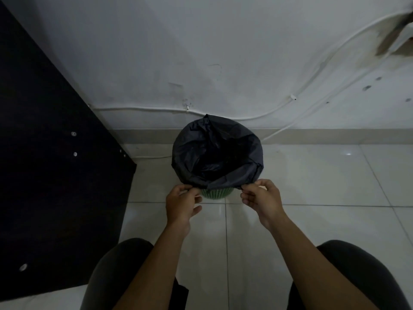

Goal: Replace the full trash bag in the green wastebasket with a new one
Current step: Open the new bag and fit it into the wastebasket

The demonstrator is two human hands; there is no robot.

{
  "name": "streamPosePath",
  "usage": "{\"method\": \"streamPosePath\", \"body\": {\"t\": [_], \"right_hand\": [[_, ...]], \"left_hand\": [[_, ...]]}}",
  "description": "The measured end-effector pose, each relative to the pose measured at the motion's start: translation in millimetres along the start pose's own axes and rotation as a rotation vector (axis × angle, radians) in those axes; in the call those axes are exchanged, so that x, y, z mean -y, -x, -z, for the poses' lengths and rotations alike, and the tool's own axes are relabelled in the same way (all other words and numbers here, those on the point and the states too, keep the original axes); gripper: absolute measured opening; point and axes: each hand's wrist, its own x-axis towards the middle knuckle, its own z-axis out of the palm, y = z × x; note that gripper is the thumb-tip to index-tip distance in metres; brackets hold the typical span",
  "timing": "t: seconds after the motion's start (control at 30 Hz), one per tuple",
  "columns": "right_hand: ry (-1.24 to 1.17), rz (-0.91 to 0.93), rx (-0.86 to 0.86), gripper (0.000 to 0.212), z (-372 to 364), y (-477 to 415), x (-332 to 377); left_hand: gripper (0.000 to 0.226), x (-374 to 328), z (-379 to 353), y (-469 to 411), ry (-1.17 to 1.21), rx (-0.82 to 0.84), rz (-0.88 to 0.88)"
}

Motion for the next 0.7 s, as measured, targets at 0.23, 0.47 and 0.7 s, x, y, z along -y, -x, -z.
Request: {"method": "streamPosePath", "body": {"t": [0.23,0.47,0.7], "right_hand": [[0.089,0.1,-0.073,0.01,1,-3,-7],[-0.165,-0.098,0.047,0.01,-1,-4,-1],[0.014,0.024,0.008,0.01,-2,-6,-5]], "left_hand": [[0.007,-2,-2,-6,0.014,-0.016,0.036],[0.028,-8,-2,-4,0.197,0.045,0.017],[0.011,-14,0,-3,0.154,0.032,0.067]]}}
